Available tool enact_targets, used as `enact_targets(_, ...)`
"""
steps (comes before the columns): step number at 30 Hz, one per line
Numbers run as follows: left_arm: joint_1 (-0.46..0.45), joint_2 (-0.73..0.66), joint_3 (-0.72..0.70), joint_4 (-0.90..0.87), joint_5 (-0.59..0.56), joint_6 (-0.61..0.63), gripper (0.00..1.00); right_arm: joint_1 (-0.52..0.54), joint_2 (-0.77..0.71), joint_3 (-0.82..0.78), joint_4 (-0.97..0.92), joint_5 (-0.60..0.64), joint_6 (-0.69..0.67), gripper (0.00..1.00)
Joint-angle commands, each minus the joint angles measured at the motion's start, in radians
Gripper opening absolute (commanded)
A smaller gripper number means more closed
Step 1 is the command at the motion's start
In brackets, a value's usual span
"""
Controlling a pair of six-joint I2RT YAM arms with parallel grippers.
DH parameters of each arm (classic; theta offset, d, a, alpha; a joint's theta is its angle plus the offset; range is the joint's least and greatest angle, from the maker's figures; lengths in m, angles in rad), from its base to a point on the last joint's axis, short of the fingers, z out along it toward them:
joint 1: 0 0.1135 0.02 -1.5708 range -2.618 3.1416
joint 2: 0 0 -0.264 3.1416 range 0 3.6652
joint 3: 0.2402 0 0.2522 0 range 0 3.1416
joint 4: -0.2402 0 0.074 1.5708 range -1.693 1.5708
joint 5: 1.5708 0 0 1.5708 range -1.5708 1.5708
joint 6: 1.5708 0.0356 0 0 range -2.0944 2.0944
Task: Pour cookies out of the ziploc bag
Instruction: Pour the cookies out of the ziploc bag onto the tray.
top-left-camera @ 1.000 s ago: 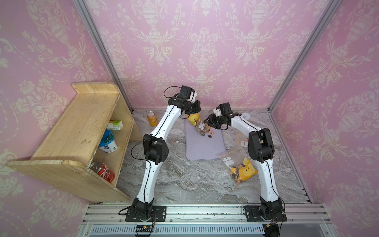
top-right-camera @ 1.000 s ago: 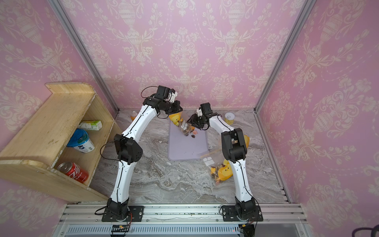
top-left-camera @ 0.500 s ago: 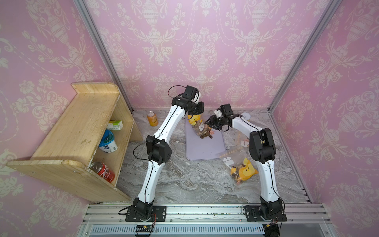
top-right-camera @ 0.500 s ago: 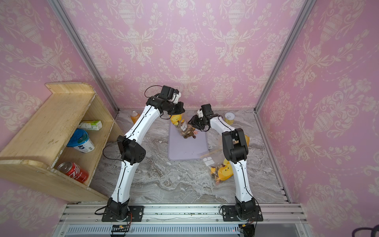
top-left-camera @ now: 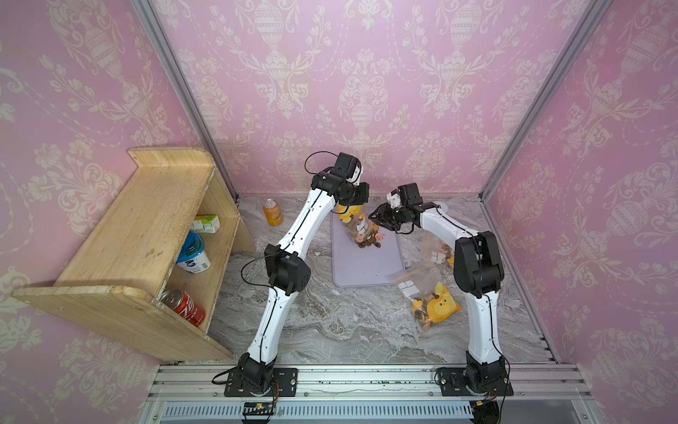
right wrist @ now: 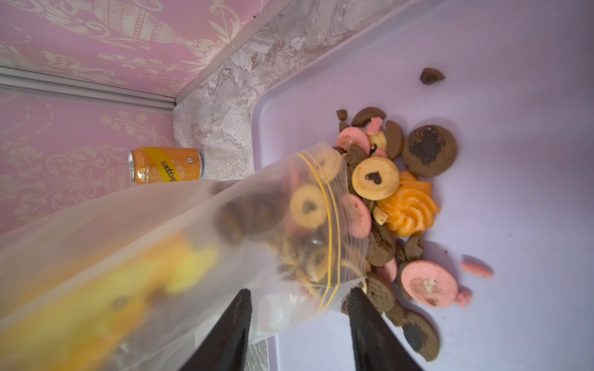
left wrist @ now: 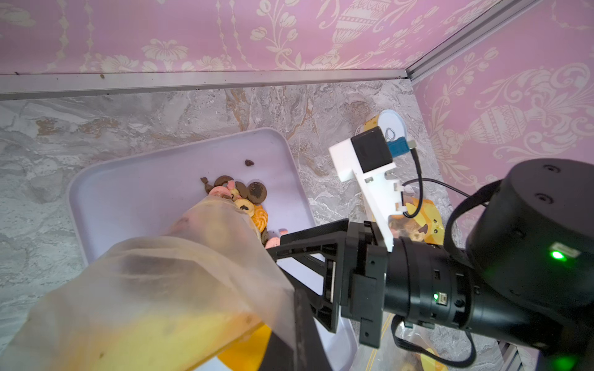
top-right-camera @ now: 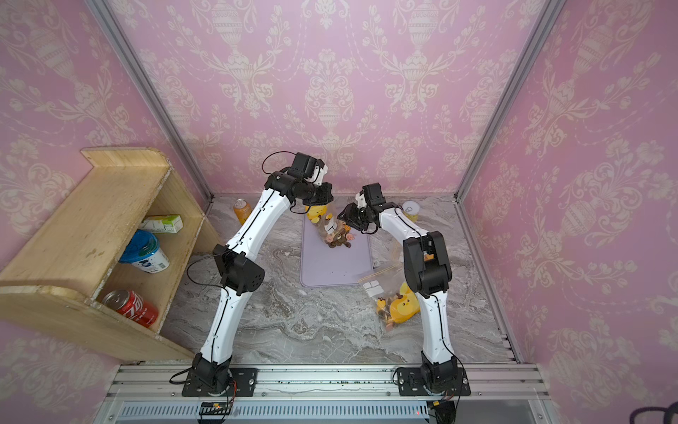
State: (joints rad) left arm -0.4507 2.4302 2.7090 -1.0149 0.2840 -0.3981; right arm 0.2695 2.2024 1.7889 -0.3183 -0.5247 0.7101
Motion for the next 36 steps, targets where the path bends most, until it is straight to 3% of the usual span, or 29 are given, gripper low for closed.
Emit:
enact_targets(1, -0.026, -0.024, 0.031, -0.029, -0.049, 0.036, 0.0, -0.006, -0.047, -0.026, 0.005, 0.013, -0.009, 0.51)
enact_targets(15, -0.052, -0.018, 0.044, -0.014, -0.047, 0.012, 0.0, -0.006, -0.101, -0.075, 0.015, 0.016, -0.012, 0.51)
enact_targets(23, -0.076, 0.055, 0.045, 0.01, -0.019, -0.02, 0.0, -0.019, -0.2, -0.196, 0.006, 0.059, -0.056, 0.56)
enact_targets(36, -0.109, 0.107, 0.046, 0.086, 0.023, -0.091, 0.0, -0.047, -0.413, -0.427, 0.01, 0.106, -0.088, 0.75)
